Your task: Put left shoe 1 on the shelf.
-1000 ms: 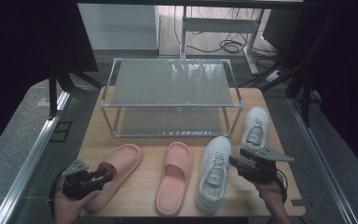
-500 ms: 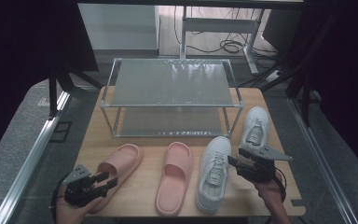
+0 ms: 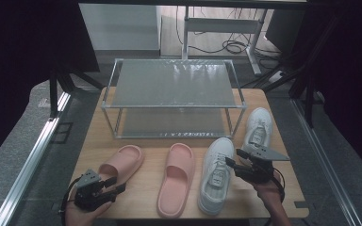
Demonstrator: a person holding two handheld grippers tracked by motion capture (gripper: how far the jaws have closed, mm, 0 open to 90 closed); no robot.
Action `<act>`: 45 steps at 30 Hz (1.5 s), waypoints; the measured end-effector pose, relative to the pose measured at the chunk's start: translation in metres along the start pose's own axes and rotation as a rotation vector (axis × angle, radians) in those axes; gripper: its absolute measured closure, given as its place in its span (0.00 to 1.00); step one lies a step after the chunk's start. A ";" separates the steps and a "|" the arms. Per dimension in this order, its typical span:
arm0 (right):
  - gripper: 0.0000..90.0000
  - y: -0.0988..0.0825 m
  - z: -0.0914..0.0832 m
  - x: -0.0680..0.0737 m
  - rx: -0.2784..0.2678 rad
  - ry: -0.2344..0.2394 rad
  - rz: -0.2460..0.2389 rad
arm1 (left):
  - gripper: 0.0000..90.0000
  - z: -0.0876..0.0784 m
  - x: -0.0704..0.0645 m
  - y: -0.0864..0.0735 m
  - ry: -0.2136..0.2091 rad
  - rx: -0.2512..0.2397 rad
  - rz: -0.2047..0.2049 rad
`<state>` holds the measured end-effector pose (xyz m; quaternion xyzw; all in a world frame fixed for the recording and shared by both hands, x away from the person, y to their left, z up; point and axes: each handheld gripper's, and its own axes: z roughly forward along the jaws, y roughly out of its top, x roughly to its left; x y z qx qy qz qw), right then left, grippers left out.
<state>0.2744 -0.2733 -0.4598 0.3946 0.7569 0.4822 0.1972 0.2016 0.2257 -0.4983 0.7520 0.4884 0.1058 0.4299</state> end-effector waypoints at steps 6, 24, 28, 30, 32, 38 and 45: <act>0.47 -0.001 -0.008 -0.002 -0.010 -0.016 0.007 | 0.60 0.009 0.004 0.005 0.017 -0.009 -0.001; 0.46 -0.003 -0.009 -0.002 -0.005 -0.024 0.008 | 0.63 0.032 0.013 0.011 0.108 0.022 0.008; 0.47 -0.003 -0.010 -0.003 -0.007 -0.027 0.010 | 0.69 0.043 0.015 0.015 0.120 0.038 0.018; 0.46 -0.003 -0.011 -0.004 -0.008 -0.027 0.012 | 0.76 0.045 0.015 0.017 0.122 0.049 0.015; 0.47 -0.003 -0.011 -0.004 -0.009 -0.027 0.013 | 0.80 0.046 0.014 0.018 0.125 0.052 0.029; 0.47 -0.003 -0.010 -0.004 -0.007 -0.026 0.011 | 0.93 0.045 0.008 0.021 0.155 0.064 0.076; 0.47 -0.003 -0.011 -0.004 -0.009 -0.028 0.012 | 0.94 0.035 0.000 0.029 0.153 0.043 0.096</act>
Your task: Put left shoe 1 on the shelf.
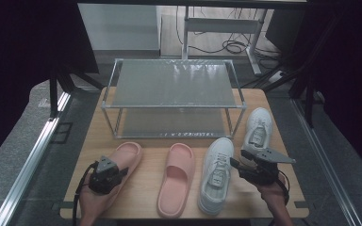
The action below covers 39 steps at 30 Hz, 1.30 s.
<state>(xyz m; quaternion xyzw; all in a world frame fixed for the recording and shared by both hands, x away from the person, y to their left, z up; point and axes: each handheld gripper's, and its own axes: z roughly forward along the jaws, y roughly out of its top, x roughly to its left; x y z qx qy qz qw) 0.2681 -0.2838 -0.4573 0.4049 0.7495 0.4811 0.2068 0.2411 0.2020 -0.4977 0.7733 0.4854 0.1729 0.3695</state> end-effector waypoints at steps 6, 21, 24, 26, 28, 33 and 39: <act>0.47 0.000 -0.001 0.000 -0.006 -0.002 0.001 | 0.94 -0.010 -0.003 0.015 -0.029 -0.046 0.003; 0.47 0.000 -0.003 0.001 -0.008 -0.004 0.002 | 0.94 0.004 0.000 0.051 -0.071 -0.087 -0.011; 0.47 0.000 -0.003 0.001 -0.007 -0.003 0.001 | 0.94 0.008 0.000 0.056 -0.074 -0.088 -0.009; 0.47 0.001 -0.003 0.001 -0.009 -0.006 0.000 | 0.94 0.010 0.000 0.059 -0.077 -0.089 -0.009; 0.47 0.001 -0.004 0.001 -0.010 -0.009 0.002 | 0.94 0.012 0.000 0.062 -0.076 -0.089 -0.006; 0.47 0.001 -0.005 0.001 -0.013 -0.011 0.002 | 0.94 0.019 -0.001 0.071 -0.074 -0.098 -0.008; 0.47 0.001 -0.005 0.002 -0.011 -0.008 0.000 | 0.94 0.027 -0.003 0.081 -0.073 -0.100 -0.006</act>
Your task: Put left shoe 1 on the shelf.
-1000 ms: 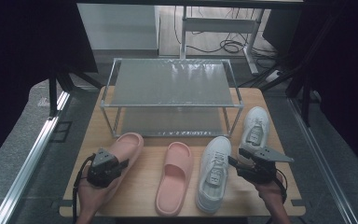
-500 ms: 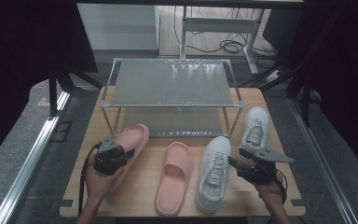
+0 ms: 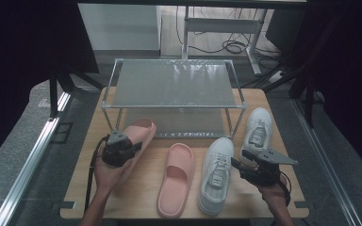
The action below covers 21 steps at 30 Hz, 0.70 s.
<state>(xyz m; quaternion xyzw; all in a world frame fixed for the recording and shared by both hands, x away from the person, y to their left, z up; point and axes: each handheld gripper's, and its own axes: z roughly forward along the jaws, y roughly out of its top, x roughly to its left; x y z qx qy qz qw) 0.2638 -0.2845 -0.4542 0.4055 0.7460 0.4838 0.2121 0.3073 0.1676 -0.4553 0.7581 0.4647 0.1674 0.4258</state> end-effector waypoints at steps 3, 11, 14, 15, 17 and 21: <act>0.47 0.000 0.001 0.000 0.004 0.001 -0.001 | 0.94 0.008 -0.001 0.005 0.007 0.004 0.005; 0.47 0.000 0.000 -0.001 0.002 -0.001 0.002 | 0.94 0.033 0.000 0.020 0.034 0.009 0.005; 0.47 0.000 0.001 -0.001 0.003 0.000 0.000 | 0.94 0.051 0.004 0.024 0.060 0.021 0.001; 0.47 0.000 0.001 -0.001 0.003 0.000 0.000 | 0.94 0.051 0.004 0.024 0.060 0.021 0.001; 0.47 -0.001 0.001 -0.001 0.003 0.000 0.002 | 0.94 0.059 0.006 0.026 0.075 0.029 0.003; 0.47 -0.001 0.002 -0.002 0.007 -0.002 0.004 | 0.94 0.073 0.007 0.029 0.088 0.037 0.003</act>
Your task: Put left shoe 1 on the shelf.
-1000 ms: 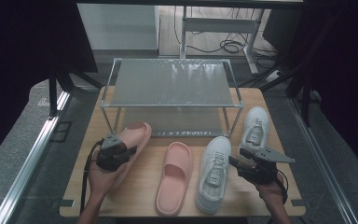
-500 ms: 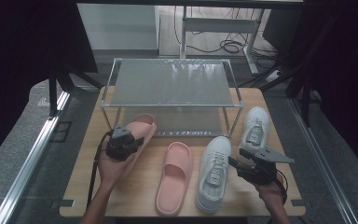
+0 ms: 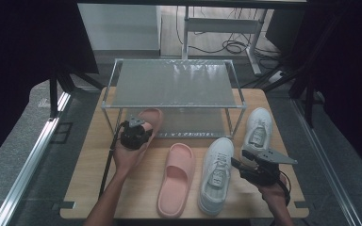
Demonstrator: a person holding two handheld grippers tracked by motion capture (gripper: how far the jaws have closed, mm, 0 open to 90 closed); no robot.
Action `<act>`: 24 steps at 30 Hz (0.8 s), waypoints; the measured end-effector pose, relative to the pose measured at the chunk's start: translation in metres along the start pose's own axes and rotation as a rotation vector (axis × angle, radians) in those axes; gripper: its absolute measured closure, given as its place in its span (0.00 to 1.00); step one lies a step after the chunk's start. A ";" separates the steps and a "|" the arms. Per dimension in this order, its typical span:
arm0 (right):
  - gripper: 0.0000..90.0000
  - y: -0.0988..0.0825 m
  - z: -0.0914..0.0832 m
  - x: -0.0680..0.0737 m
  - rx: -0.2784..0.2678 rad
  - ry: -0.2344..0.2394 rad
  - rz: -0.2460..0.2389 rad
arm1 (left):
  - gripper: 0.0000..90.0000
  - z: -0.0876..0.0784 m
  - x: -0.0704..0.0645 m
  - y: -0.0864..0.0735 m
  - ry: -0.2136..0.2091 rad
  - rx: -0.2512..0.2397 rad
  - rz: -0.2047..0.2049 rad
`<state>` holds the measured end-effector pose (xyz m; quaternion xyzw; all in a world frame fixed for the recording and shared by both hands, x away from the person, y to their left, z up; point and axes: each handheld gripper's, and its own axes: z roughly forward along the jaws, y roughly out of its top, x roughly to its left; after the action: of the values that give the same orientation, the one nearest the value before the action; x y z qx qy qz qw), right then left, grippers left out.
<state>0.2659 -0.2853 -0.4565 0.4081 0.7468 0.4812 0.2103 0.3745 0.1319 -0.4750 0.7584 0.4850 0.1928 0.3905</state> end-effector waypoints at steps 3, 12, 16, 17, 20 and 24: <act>0.47 0.000 0.001 0.001 0.001 0.001 -0.002 | 0.94 0.008 -0.001 0.004 0.014 0.001 0.007; 0.47 0.000 0.000 0.002 0.000 0.001 -0.003 | 0.94 0.030 -0.002 0.006 0.050 -0.021 -0.012; 0.47 -0.001 0.000 0.002 0.000 0.000 -0.003 | 0.94 0.037 -0.002 0.006 0.064 -0.026 -0.018; 0.47 -0.001 0.000 0.002 0.000 0.000 -0.003 | 0.94 0.039 -0.003 0.006 0.068 -0.030 -0.017; 0.47 -0.001 -0.001 0.001 -0.002 -0.002 -0.003 | 0.93 0.045 -0.004 0.004 0.070 -0.027 -0.008; 0.47 -0.001 -0.001 0.001 0.000 -0.001 -0.001 | 0.93 0.054 -0.004 0.001 0.078 -0.015 -0.015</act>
<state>0.2640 -0.2849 -0.4567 0.4079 0.7469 0.4809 0.2110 0.4095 0.1064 -0.5071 0.7435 0.5042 0.2230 0.3785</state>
